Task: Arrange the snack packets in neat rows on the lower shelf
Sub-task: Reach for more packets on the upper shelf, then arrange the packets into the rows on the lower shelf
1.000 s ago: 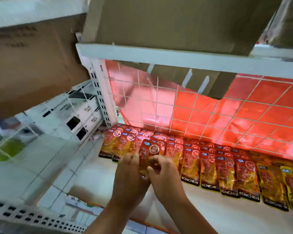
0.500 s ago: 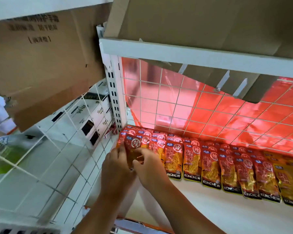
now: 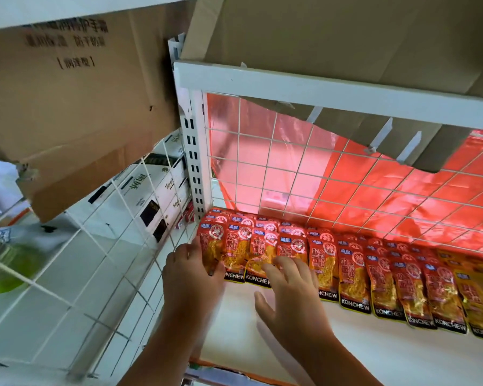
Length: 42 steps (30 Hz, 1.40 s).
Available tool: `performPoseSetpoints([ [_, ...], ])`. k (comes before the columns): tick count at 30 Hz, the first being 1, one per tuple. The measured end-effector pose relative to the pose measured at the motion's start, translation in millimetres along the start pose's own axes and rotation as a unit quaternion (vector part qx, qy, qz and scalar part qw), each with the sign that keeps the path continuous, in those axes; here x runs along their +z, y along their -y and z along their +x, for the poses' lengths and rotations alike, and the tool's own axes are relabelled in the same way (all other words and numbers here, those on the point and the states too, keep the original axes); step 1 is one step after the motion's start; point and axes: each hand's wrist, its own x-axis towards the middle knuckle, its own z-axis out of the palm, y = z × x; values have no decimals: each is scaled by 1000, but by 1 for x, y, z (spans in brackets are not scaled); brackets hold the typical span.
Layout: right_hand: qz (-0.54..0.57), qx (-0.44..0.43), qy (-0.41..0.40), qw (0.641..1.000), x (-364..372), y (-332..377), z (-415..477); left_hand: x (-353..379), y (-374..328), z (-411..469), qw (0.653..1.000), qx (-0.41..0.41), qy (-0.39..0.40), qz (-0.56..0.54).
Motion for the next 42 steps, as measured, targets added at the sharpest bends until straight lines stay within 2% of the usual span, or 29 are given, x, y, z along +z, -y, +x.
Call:
performPoseSetpoints([
  [10,-25,55,-30,998,9,-40,-27,-1,2,0,1000,-9,5,3],
  [31,-3,95,-68,993,-10,-49,-31,-7,0,-2,1000,-16,5,-27],
  [34,-2,77,-95,992,-11,-56,-41,-10,-1,-3,999,-19,0,-29],
  [42,25,62,-119,991,-55,-75,-52,-40,-52,-12,994,65,-54,-72],
])
